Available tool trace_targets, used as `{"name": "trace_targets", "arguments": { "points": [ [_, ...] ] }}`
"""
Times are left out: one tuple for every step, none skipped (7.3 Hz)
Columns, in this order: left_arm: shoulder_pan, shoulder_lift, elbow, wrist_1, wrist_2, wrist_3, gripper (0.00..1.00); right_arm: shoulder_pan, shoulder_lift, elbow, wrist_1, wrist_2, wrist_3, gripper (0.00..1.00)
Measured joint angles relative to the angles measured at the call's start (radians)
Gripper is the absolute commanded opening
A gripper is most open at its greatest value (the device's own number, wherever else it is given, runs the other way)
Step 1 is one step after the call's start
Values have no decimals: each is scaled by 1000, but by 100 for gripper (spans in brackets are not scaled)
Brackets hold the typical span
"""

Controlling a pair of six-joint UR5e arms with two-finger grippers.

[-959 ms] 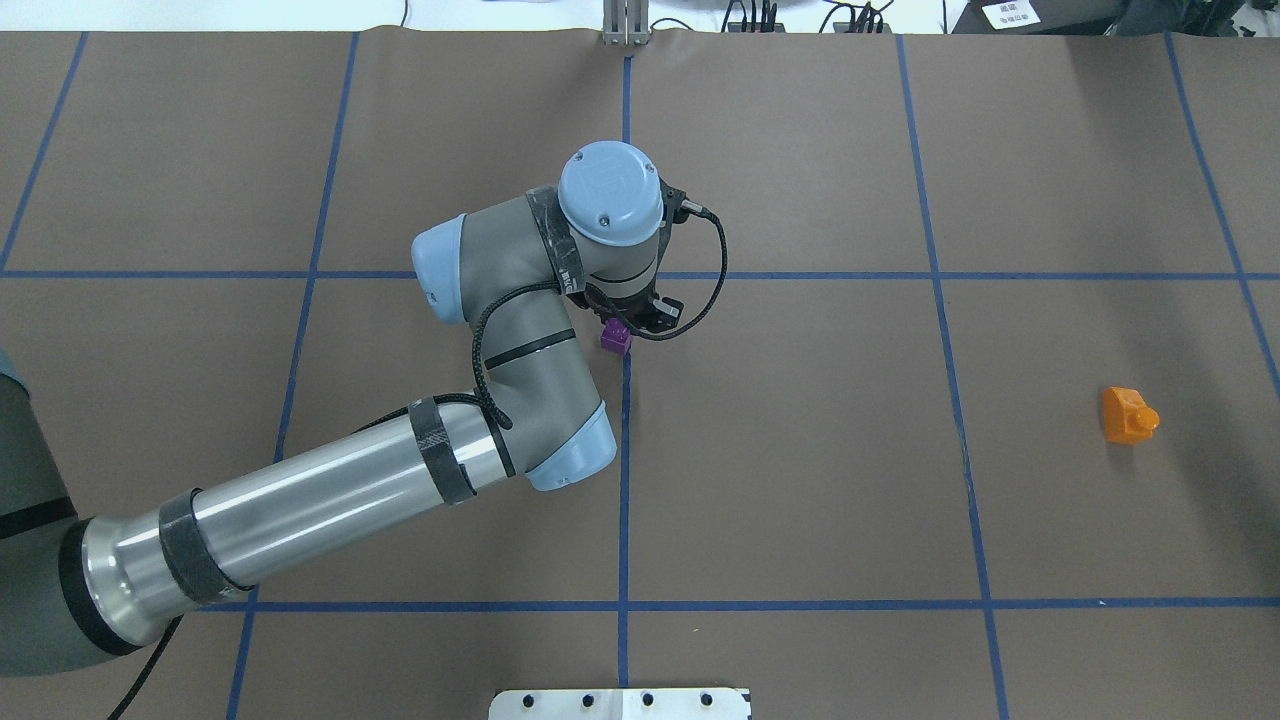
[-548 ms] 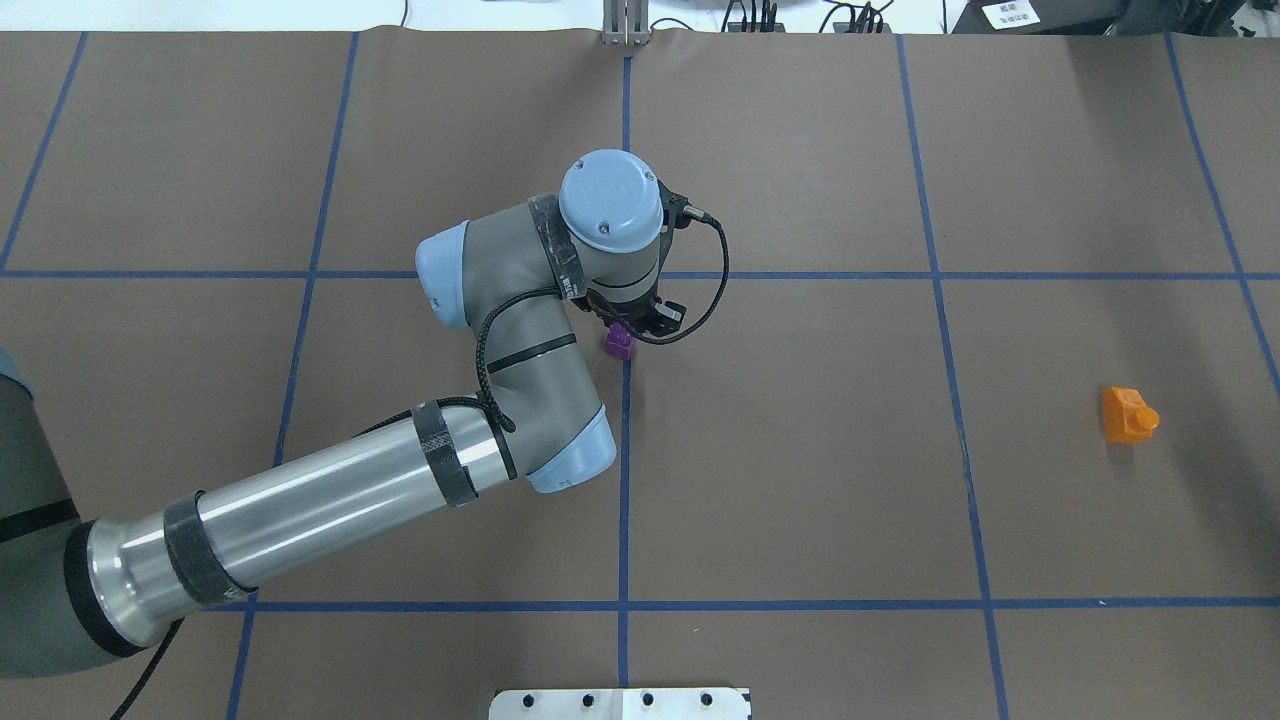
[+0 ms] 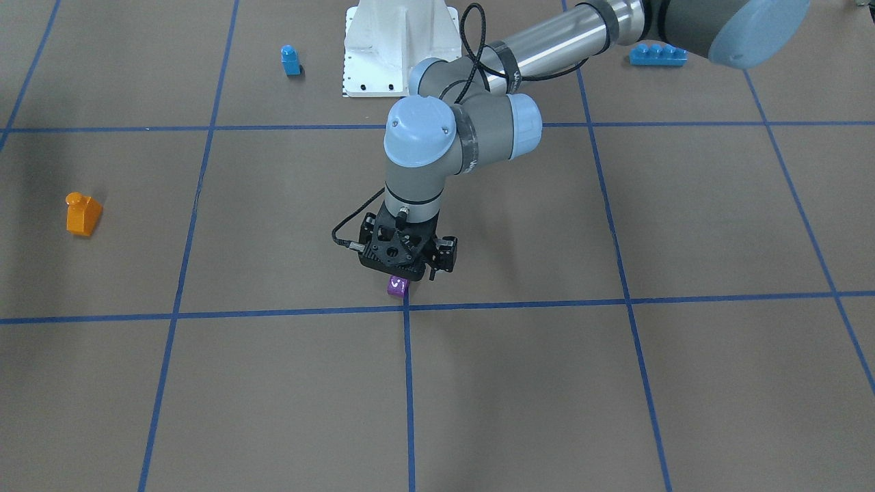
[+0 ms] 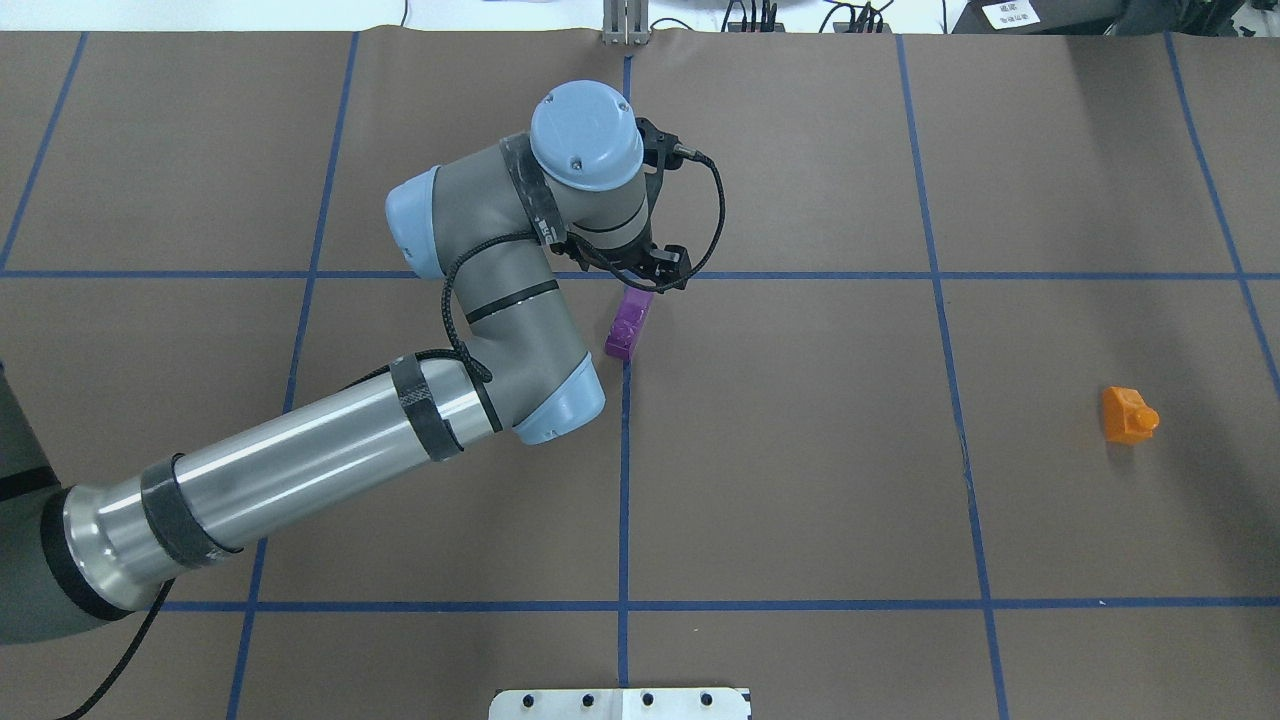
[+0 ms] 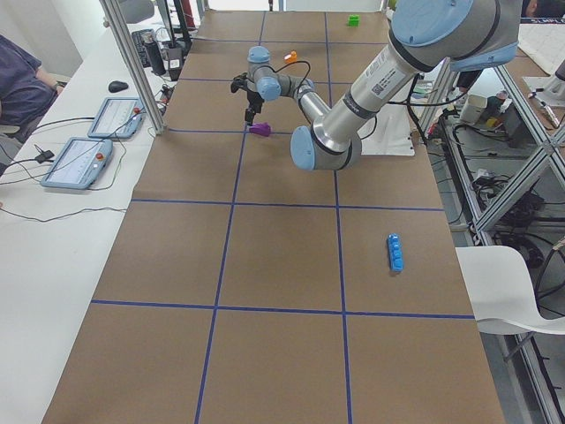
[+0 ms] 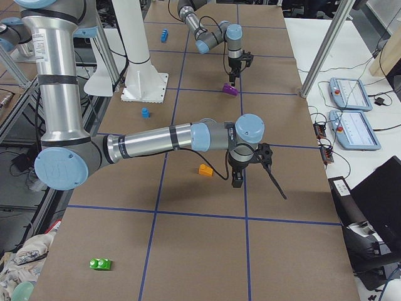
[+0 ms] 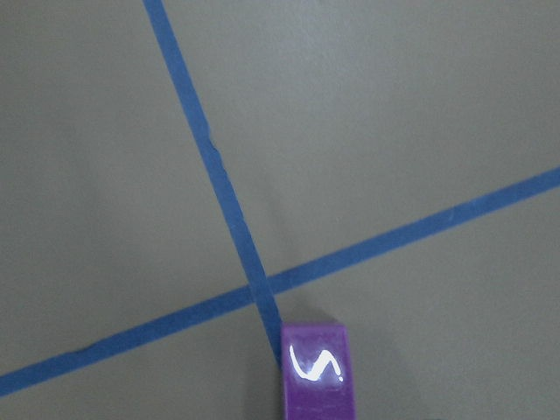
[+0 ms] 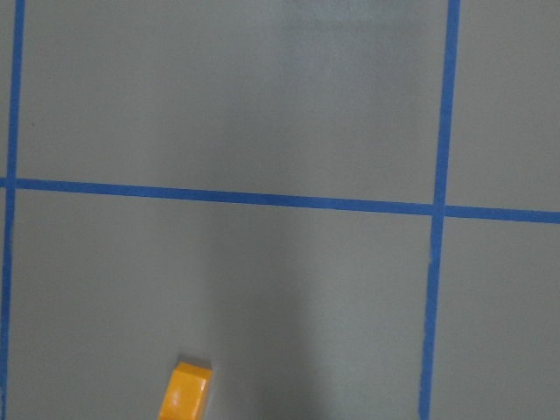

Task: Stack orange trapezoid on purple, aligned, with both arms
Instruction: 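Raise the left gripper away while the right gripper reaches the orange block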

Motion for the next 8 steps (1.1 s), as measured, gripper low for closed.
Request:
{"name": "trace_targets", "arguments": {
  "points": [
    [-30, 0, -30, 44, -25, 2, 100, -61, -26, 22, 130, -29, 155, 100],
    [-53, 2, -74, 105, -40, 7, 100, -144, -69, 29, 317, -67, 342, 100],
    [-73, 7, -125, 167, -50, 10, 100, -218, -111, 32, 470, -92, 502, 100],
    [-94, 23, -180, 219, -63, 15, 100, -275, -149, 33, 563, -104, 614, 100],
    [-116, 61, -245, 260, -83, 33, 100, -314, -178, 35, 603, -113, 677, 100],
    [-139, 123, -324, 292, -101, 69, 100, -352, -200, 38, 618, -135, 705, 100],
    [-160, 181, -389, 311, -111, 106, 100, -395, -215, 38, 623, -169, 717, 100],
    [-171, 214, -422, 320, -115, 126, 100, -434, -222, 36, 625, -194, 722, 100]
  ]
}}
